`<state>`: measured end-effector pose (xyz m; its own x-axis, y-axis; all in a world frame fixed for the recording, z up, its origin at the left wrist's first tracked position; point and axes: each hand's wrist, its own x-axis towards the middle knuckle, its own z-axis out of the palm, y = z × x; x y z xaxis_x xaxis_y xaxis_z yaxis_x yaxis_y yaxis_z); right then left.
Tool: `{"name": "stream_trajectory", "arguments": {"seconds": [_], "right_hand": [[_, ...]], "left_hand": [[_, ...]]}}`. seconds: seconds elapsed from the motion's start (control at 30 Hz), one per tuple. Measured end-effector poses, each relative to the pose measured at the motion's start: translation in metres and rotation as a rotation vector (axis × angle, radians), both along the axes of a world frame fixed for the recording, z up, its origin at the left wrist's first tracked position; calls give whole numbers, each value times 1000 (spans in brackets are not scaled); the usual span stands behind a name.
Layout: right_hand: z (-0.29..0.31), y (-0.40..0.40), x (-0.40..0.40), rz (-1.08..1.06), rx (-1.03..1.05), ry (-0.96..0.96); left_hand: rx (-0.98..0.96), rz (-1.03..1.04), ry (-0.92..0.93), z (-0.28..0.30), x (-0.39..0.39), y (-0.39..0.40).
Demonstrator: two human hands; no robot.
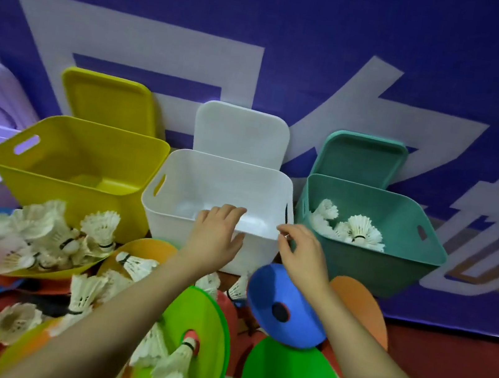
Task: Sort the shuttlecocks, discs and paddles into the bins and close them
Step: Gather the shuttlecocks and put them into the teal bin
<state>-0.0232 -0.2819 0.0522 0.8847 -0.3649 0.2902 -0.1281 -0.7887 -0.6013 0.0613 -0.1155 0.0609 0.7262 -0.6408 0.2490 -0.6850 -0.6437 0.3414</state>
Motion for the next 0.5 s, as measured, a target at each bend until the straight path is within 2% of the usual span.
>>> {"name": "stream_trajectory", "arguments": {"seconds": [0.1,0.23,0.5], "right_hand": [[-3,45,5,90,41,11],[-16,105,18,199,15,140],[-53,194,60,340,-293,513]], "left_hand": [[20,41,38,-8,0,54],[87,142,75,-25,2,123],[393,319,197,-73,2,226]]}}
